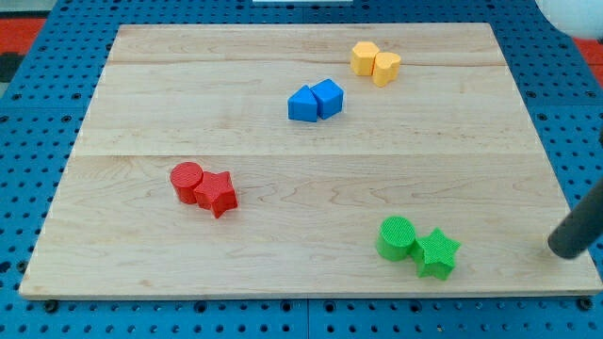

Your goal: Move green blocks parallel to red blocks

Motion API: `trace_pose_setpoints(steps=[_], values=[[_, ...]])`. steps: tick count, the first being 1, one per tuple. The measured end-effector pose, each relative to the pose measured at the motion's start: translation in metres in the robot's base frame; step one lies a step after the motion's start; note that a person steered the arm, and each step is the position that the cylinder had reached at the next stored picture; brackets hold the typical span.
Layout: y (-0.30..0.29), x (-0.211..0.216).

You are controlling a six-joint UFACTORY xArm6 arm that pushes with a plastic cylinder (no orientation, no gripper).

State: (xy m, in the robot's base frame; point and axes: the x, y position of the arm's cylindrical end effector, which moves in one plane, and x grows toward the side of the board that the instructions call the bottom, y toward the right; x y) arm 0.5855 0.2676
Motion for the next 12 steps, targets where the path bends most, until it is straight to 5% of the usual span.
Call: trace_pose_setpoints(steps=[3, 10, 12], values=[[-0.109, 0.024], [-0.205, -0.052], [-0.236, -0.012]])
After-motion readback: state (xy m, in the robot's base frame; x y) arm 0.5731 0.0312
